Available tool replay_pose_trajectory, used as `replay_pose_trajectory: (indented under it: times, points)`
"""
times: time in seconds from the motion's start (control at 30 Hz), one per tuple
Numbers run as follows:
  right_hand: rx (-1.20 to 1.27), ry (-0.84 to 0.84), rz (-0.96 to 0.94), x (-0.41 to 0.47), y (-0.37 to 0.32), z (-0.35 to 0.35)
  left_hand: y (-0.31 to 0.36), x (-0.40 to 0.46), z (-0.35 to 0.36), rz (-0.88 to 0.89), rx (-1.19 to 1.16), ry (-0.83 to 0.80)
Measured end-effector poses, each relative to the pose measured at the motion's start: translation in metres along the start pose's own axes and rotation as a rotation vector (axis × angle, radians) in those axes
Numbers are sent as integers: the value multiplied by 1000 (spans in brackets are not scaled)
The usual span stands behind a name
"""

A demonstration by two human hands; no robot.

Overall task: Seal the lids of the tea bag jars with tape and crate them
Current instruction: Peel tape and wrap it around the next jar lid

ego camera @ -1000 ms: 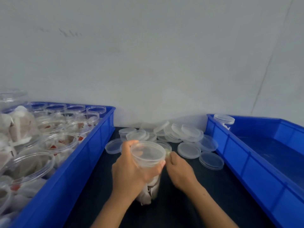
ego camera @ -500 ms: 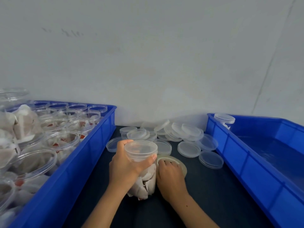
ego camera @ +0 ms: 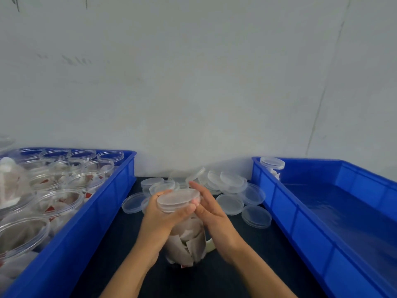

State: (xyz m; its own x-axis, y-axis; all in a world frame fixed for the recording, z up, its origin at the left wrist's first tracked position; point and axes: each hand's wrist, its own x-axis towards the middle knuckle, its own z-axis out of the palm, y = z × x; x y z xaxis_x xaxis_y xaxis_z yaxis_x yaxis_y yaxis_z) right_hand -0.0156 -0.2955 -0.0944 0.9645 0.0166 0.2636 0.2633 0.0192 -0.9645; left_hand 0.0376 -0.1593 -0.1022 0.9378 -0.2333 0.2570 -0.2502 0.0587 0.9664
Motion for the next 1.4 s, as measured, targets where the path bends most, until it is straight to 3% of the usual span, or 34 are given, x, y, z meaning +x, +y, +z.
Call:
replay_pose_trajectory:
  times: [0.3, 0.53, 0.83, 1.0, 1.17, 1.3, 1.4]
  points:
    - [233, 160, -84, 15, -66, -53, 66, 38, 76, 56, -99, -43]
    - [51, 375, -156, 32, -126, -133, 111, 89, 158, 161, -136, -269]
    - [-116, 580, -104, 34, -107, -225, 81, 130, 241, 214, 186, -470]
    - [48, 778, 22, 42, -90, -249, 65, 140, 281, 256, 202, -303]
    - [81, 872, 56, 44, -71, -271, 45, 148, 307, 270, 262, -330]
    - [98, 875, 160, 47, -46, -278, 17, 147, 312, 239, 476, -326]
    - [59, 875, 290, 51, -22, -283, 0, 148, 311, 277, 832, -276]
